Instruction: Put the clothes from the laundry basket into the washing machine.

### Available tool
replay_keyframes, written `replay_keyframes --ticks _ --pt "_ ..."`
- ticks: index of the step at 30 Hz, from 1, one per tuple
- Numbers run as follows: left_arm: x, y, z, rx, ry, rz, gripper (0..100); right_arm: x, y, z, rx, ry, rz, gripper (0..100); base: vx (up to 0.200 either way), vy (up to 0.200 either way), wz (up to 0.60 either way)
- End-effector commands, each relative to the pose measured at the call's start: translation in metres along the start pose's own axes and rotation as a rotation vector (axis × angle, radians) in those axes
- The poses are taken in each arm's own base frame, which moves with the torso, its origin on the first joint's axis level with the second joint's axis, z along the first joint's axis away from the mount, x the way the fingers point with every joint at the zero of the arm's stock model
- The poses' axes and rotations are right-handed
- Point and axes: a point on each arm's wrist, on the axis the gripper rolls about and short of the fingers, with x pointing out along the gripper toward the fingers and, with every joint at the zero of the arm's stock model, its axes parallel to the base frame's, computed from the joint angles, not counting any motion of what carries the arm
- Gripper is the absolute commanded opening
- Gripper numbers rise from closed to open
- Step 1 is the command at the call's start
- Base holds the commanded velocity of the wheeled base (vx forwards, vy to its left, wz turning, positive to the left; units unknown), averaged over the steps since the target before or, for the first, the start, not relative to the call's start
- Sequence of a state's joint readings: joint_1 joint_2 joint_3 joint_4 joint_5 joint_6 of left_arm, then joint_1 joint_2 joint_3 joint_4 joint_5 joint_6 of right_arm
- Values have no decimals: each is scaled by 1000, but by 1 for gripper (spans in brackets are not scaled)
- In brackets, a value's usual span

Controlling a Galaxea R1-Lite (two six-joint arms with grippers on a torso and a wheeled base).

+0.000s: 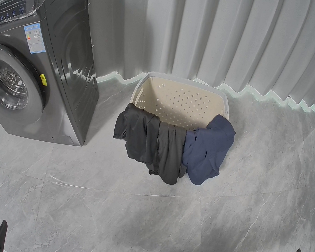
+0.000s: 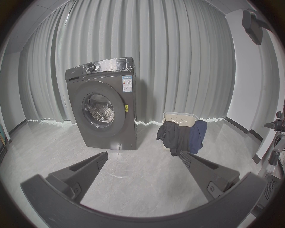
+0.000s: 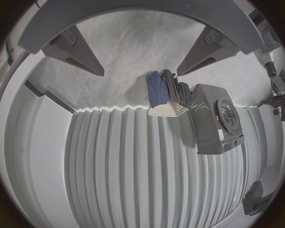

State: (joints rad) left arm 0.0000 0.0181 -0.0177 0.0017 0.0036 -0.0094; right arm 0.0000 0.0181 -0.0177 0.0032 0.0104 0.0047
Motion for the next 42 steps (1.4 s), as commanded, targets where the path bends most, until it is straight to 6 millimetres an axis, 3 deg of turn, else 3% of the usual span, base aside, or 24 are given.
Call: replay_keyframes --ticks 1,11,29,38,42 --pt "0 0 -5 0 -2 1 100 1 0 -5 0 10 0 100 200 0 0" --pt "0 0 -5 -1 -2 1 100 1 0 -5 0 10 0 100 80 0 0" --pt "0 0 -5 0 -2 -1 100 1 0 -5 0 12 0 100 0 -200 0" --pt "0 0 -5 -1 -2 1 100 1 0 -5 0 12 0 100 0 0 0" --pt "0 0 -5 -1 -2 1 100 1 0 -5 0 12 0 100 200 0 0"
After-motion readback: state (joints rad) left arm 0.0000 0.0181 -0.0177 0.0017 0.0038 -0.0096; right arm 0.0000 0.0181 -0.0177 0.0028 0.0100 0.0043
